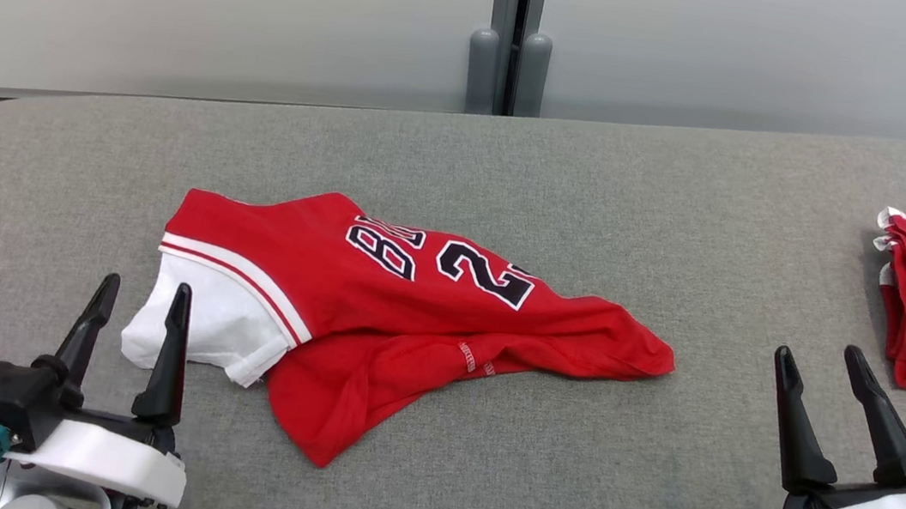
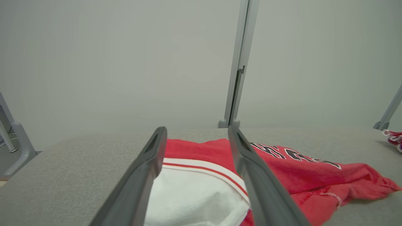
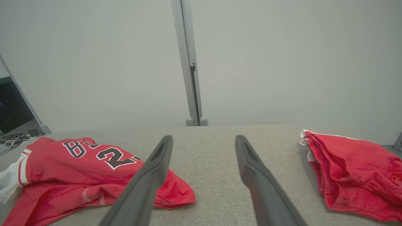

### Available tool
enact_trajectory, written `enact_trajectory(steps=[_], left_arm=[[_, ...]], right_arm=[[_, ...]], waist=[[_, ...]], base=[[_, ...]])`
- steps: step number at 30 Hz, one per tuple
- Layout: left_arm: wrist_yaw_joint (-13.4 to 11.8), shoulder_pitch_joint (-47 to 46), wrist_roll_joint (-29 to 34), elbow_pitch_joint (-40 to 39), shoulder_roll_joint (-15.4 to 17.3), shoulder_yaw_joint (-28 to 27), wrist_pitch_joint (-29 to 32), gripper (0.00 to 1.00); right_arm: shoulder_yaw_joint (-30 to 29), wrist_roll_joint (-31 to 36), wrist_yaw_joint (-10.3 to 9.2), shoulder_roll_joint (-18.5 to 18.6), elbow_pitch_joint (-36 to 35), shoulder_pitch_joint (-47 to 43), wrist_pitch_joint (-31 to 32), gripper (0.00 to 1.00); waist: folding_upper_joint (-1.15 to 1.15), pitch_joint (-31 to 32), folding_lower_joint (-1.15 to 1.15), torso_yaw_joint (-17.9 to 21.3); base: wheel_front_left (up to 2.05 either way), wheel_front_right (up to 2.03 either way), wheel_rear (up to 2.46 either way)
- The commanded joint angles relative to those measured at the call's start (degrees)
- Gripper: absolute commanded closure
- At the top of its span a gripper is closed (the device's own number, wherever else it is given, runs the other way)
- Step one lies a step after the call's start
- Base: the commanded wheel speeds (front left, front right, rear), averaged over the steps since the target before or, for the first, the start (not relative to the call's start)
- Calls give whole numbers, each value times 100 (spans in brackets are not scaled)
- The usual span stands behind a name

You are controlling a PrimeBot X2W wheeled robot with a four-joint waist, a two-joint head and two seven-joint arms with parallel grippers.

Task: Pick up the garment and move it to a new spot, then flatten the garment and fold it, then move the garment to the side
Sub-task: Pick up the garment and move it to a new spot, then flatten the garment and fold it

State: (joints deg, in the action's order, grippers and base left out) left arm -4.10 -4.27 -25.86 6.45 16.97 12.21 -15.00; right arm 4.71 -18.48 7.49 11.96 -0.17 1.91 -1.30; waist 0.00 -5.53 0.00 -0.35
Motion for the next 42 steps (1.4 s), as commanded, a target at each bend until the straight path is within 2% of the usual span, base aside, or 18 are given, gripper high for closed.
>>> enact_trajectory(steps=[1, 11, 34, 42], left_arm=[[-6, 97, -4, 3, 31, 22, -3, 0], [-99, 333, 13, -137, 61, 114, 131, 0], [-267, 284, -7, -306, 49, 209, 192, 0], [-215, -108, 111, -392, -58, 383, 196, 0]], right_arm=[[-13, 26, 1, -20, -12, -105, 58, 0], [-38, 56, 1, -124, -183, -332, 213, 0], [-89, 45, 1, -91, -272, -273, 339, 0], [449, -85, 1, 54, -75, 12, 522, 0]], waist=[[0, 119, 0, -4], [0, 257, 0, 15], [0, 165, 0, -19], [0, -203, 0, -230]], base=[[0, 0, 0], [0, 0, 0], [0, 0, 0], [0, 0, 0]])
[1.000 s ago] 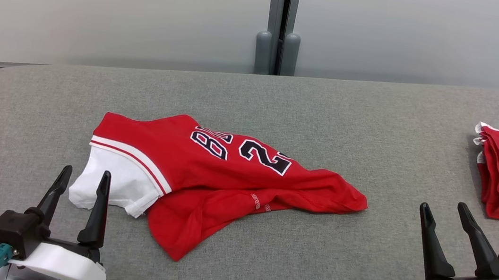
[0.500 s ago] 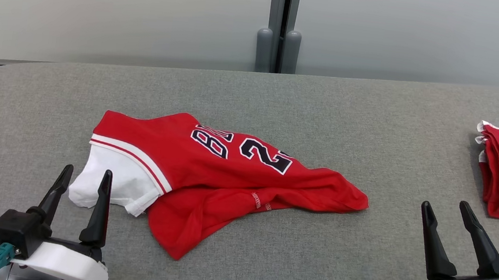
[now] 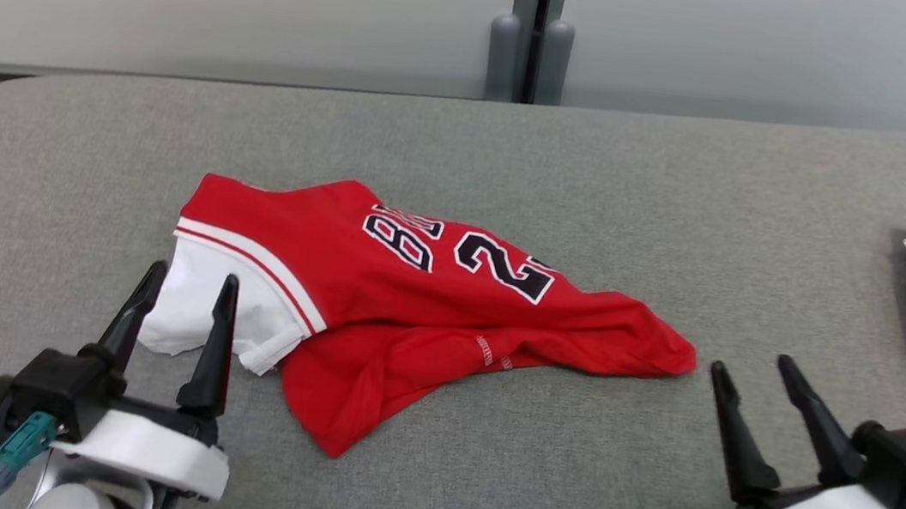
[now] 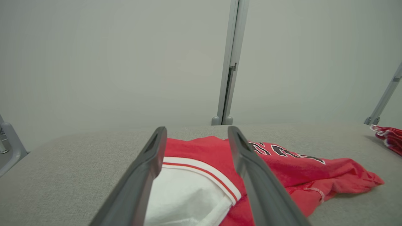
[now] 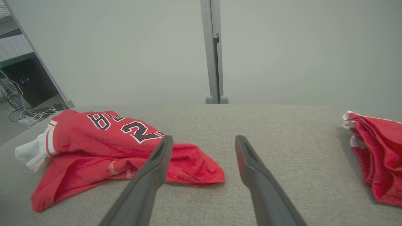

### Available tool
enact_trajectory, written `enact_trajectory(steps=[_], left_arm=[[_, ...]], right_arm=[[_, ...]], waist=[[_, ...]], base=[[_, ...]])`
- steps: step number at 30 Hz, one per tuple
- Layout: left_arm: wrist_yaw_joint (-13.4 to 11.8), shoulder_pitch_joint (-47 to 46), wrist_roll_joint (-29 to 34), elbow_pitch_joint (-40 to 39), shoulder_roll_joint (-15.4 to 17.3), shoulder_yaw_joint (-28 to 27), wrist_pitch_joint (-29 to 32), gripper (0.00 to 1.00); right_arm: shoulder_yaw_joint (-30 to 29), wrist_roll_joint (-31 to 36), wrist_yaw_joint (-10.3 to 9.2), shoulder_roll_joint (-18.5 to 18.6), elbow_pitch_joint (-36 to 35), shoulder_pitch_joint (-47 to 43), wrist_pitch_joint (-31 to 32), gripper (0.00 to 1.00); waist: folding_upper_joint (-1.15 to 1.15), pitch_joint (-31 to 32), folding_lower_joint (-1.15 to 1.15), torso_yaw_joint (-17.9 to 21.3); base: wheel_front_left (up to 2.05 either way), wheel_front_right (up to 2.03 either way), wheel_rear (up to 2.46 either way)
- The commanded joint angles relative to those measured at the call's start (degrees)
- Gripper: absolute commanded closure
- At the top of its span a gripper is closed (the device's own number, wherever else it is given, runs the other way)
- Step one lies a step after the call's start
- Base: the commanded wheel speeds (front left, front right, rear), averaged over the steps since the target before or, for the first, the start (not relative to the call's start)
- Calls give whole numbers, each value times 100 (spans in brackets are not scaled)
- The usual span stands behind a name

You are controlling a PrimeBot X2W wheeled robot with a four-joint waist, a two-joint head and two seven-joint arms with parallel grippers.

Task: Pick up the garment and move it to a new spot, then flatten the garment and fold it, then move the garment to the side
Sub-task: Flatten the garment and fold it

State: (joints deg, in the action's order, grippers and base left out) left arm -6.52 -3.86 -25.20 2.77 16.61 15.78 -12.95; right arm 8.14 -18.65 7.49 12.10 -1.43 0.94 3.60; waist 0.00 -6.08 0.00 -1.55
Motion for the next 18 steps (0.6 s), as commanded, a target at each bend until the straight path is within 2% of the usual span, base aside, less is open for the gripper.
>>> enact_trajectory(steps=[1, 8, 9, 18], left_arm=[[26, -219, 67, -40, -37, 54, -23, 0], [110, -696, 206, 11, -230, 237, -115, 0], [110, -696, 206, 11, -230, 237, -115, 0], [245, -1156, 344, 251, -440, 216, -217, 0]], right_arm=[[217, -80, 1, 59, 113, 194, 38, 0], [1235, -320, 1, -4, 716, 913, 58, 0], [1235, -320, 1, -4, 716, 913, 58, 0], [2324, -527, 1, -188, 1919, 1912, -43, 0]], waist=[[0, -218, 0, -154], [0, -699, 0, -502], [0, -699, 0, -502], [0, -1115, 0, -712]], base=[[0, 0, 0], [0, 0, 0], [0, 0, 0], [0, 0, 0]])
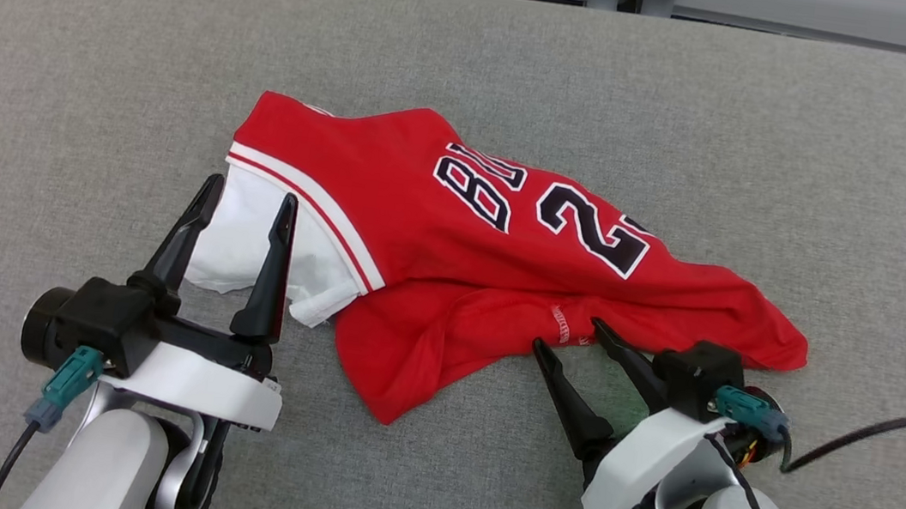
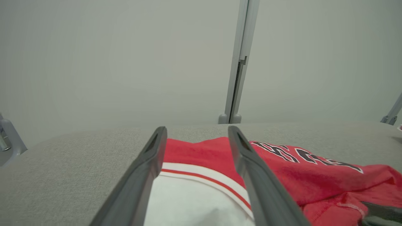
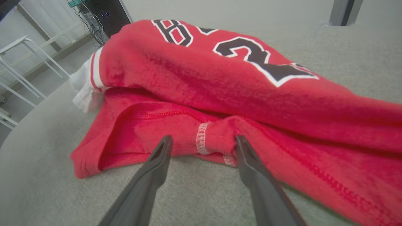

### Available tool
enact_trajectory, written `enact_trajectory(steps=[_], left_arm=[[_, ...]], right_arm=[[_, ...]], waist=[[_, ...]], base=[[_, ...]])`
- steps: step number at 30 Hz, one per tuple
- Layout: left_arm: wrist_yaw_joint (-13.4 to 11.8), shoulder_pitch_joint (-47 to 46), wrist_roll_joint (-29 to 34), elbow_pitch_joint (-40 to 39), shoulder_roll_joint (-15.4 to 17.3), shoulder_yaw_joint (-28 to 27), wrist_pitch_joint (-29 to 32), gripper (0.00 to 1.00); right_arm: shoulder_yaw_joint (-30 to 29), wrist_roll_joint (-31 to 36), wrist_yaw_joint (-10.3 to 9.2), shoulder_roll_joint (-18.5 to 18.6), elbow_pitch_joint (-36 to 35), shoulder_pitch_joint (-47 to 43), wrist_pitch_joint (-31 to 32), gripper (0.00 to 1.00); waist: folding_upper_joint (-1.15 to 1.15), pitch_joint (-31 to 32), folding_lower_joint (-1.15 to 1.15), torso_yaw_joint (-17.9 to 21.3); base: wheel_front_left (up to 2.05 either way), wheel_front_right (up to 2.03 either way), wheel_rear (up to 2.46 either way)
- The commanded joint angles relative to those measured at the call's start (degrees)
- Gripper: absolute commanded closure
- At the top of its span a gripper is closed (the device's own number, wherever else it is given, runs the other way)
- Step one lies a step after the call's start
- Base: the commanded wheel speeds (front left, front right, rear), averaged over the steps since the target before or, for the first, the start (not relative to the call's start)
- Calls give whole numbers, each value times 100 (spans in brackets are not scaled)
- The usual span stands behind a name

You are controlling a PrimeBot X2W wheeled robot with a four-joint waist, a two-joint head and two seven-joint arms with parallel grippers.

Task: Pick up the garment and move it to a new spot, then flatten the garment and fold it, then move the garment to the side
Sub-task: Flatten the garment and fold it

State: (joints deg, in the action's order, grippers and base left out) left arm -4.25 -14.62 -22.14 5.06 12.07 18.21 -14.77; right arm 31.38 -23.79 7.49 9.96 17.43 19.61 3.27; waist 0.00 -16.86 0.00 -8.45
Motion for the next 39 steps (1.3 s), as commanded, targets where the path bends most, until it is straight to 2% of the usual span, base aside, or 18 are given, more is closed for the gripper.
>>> enact_trajectory(steps=[1, 2, 3, 4, 10, 14, 22, 32, 34, 35, 36, 39], left_arm=[[30, -106, 64, 46, -4, -23, -35, 0], [42, -131, 74, 63, -9, -32, -39, 0], [52, -150, 80, 80, -23, -45, -40, 0], [63, -155, 95, 97, -35, -59, -42, 0], [112, -179, 165, 111, -83, -189, -44, 0], [139, -157, 227, 80, -100, -268, -45, 0], [181, -82, 323, 65, -128, -379, -46, 0], [198, -44, 399, 64, -132, -483, -43, 0], [179, -8, 405, 56, -132, -497, -38, 0], [179, -8, 405, 56, -132, -497, -38, 0], [175, 11, 409, 60, -129, -505, -38, 0], [150, 56, 430, 58, -127, -514, -39, 0]], right_arm=[[34, -59, 1, 3, 125, 98, -53, 0], [66, -75, 1, 2, 203, 146, -91, 60], [91, -95, 1, 21, 274, 178, -139, 91], [111, -125, 1, 46, 337, 180, -182, 100], [80, -315, 1, 174, 307, 44, -499, 100], [-147, -383, 1, 309, 82, -141, -675, 100], [-1137, -364, 0, 537, -365, -800, -782, 100], [-2323, -408, 0, 345, -272, -1498, -807, 100], [-2491, -452, 0, 280, -216, -1552, -843, 45], [-2491, -452, 0, 280, -216, -1552, -843, 45], [-2559, -432, 0, 282, -196, -1559, -857, 0], [-2760, -440, 1, 269, -263, -1546, -927, 0]], waist=[[0, -49, 0, -23], [0, -66, 0, -19], [0, -83, 0, -10], [0, -91, 0, -1], [0, -102, 0, 81], [0, -93, 0, 149], [0, -66, 0, 300], [0, -30, 0, 439], [0, -11, 0, 480], [0, -11, 0, 480], [0, 11, 0, 502], [0, 73, 0, 547]], base=[[0, 0, 0], [0, 0, 0], [0, 0, 0], [0, 0, 0], [0, 0, 0], [0, 0, 0], [0, 0, 0], [0, 0, 0], [0, 0, 0], [0, 0, 0], [0, 0, 0], [0, 0, 0]])
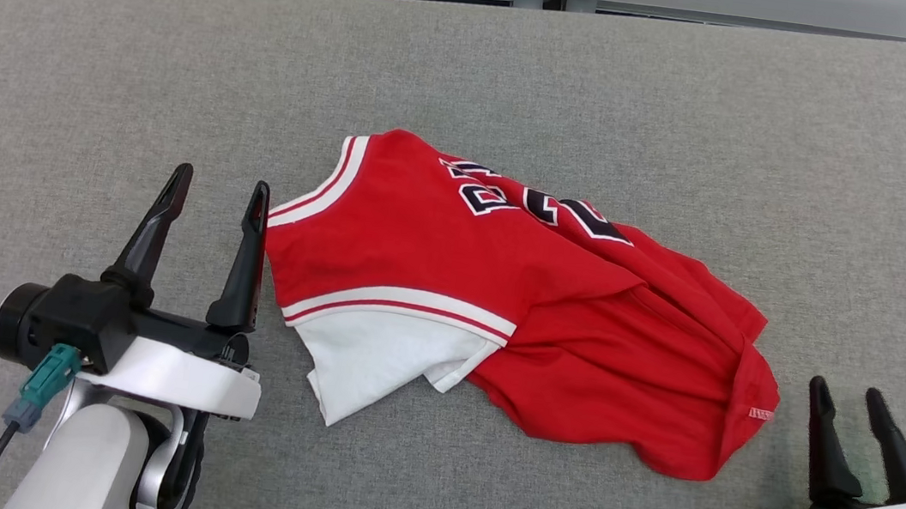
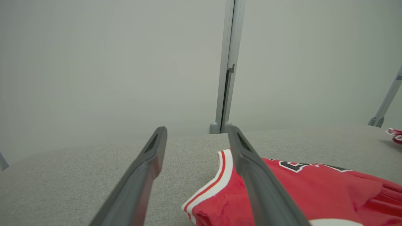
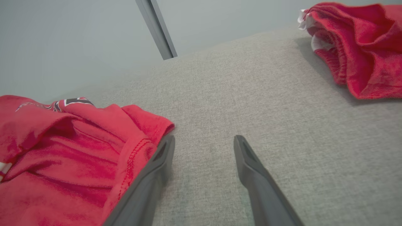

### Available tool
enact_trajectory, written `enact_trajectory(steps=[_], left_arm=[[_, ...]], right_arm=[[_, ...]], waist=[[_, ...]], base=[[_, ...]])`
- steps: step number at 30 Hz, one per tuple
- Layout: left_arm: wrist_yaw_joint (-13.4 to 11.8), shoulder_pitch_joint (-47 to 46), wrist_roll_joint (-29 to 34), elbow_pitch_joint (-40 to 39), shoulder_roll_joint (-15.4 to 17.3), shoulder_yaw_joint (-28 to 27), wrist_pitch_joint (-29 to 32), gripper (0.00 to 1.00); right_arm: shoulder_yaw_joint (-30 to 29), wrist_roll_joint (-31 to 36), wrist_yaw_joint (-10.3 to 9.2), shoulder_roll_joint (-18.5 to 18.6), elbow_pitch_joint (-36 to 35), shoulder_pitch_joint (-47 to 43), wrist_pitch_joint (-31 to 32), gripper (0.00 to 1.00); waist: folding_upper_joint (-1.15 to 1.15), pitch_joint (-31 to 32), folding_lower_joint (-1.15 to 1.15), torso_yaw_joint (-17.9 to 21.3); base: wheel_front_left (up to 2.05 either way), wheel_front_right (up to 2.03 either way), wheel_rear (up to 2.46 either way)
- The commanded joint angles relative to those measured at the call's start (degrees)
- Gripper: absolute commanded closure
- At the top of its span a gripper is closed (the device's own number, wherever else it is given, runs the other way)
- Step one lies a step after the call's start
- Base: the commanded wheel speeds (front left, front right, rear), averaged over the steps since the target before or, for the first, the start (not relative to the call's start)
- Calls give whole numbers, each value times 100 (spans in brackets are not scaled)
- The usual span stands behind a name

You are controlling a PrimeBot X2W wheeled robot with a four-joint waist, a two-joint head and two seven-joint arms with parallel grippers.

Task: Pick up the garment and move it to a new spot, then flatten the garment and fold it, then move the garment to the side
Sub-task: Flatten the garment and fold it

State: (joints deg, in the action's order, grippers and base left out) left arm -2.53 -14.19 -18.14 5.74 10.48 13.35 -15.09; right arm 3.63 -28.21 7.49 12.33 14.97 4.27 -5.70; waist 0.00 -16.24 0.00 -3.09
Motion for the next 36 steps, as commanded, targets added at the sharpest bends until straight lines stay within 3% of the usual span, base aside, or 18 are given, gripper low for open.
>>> enact_trajectory(steps=[1, 8, 19, 36], left_arm=[[-29, 47, 39, -12, 32, -31, -7, 0], [-170, 248, 87, -108, 22, -126, -7, 0], [-280, 768, 91, -85, 59, -118, 31, 0], [-359, 1117, 39, -190, 164, -46, 165, 0]], right_arm=[[-80, 38, 1, 31, -54, -21, -48, 0], [-593, 508, 1, 81, -740, 0, -14, 0], [-467, 1252, 1, -29, -2013, -373, 675, 0], [-313, 1304, 1, -227, -2358, -802, 987, 0]], waist=[[0, 41, 0, 23], [0, 292, 0, 106], [0, 837, 0, 204], [0, 971, 0, 264]], base=[[0, 0, 0], [0, 0, 0], [0, 0, 0], [0, 0, 0]])
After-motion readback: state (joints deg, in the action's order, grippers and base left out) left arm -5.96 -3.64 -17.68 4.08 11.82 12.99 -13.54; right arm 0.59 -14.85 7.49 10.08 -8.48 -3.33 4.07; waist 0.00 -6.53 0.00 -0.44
